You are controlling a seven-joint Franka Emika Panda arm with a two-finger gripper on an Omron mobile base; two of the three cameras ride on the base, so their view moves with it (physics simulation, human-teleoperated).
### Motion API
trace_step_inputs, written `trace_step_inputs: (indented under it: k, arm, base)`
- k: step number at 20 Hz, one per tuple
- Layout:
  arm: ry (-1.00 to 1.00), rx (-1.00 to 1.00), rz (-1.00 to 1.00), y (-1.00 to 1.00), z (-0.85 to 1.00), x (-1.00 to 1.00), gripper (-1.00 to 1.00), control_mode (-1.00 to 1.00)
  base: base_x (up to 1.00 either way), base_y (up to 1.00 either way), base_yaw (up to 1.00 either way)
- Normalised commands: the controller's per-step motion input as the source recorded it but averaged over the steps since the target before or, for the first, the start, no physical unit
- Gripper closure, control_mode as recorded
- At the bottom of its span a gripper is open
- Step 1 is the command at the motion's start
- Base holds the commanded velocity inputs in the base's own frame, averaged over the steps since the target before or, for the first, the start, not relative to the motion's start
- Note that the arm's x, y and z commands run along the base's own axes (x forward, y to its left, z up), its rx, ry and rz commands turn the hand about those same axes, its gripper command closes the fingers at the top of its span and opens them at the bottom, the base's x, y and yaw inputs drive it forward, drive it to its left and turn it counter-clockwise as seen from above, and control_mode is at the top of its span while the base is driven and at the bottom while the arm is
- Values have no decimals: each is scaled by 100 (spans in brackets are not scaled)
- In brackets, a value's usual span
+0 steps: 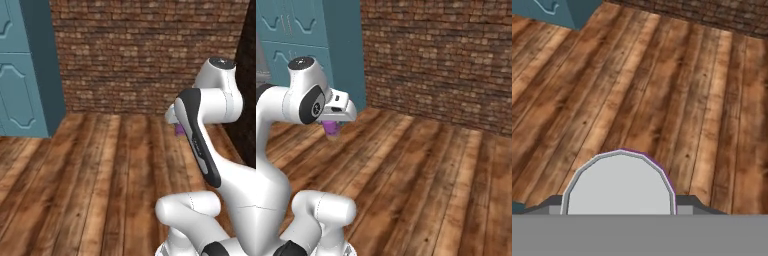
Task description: Four empty soda cans are scattered around the kitchen. Gather all the cans and cluster them next to the stove for recycling.
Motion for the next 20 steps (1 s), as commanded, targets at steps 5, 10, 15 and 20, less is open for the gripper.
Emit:
trace_step_inputs:
  k: [5, 10, 15, 20]
  arm:
    - [0, 0, 0, 0, 0, 0, 100, 100]
    - [0, 0, 0, 0, 0, 0, 100, 100]
    - [0, 0, 0, 0, 0, 0, 100, 100]
    - [0, 0, 0, 0, 0, 0, 100, 100]
  base:
    - [63, -21, 28]
    - [60, -15, 31]
    - [55, -1, 35]
    - [48, 0, 36]
